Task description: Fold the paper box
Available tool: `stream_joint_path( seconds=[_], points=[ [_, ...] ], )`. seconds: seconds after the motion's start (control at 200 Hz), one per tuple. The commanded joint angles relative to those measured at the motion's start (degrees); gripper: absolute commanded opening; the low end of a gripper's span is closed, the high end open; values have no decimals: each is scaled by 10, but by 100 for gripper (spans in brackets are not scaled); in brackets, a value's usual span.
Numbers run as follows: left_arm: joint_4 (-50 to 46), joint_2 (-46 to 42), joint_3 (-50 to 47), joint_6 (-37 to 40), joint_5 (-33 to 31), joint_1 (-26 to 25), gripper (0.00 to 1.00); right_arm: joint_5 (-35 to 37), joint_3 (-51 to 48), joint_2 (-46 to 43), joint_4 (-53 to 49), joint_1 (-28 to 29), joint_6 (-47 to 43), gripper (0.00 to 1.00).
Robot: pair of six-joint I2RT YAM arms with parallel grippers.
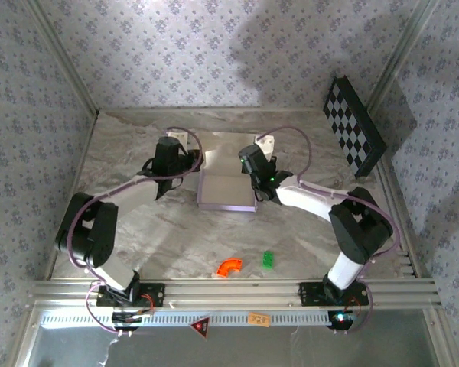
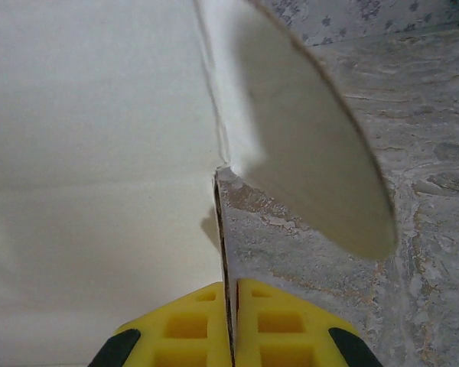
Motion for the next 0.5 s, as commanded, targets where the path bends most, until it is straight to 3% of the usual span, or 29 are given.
stream_joint_path(
  seconds=[0.0,0.135,0.295,0.5],
  points=[
    [61,11,44,-61,-29,-20,11,65,21,18,29,12,38,0],
    [74,16,39,-44,-86,-44,12,99,4,25,65,27,19,0],
    [163,19,-17,-20,-132,-66,14,139,-24,30,104,42,1,0],
    [245,39,-70,-18,-130,-80,16,168,-65,41,158,61,-5,0]
  ],
)
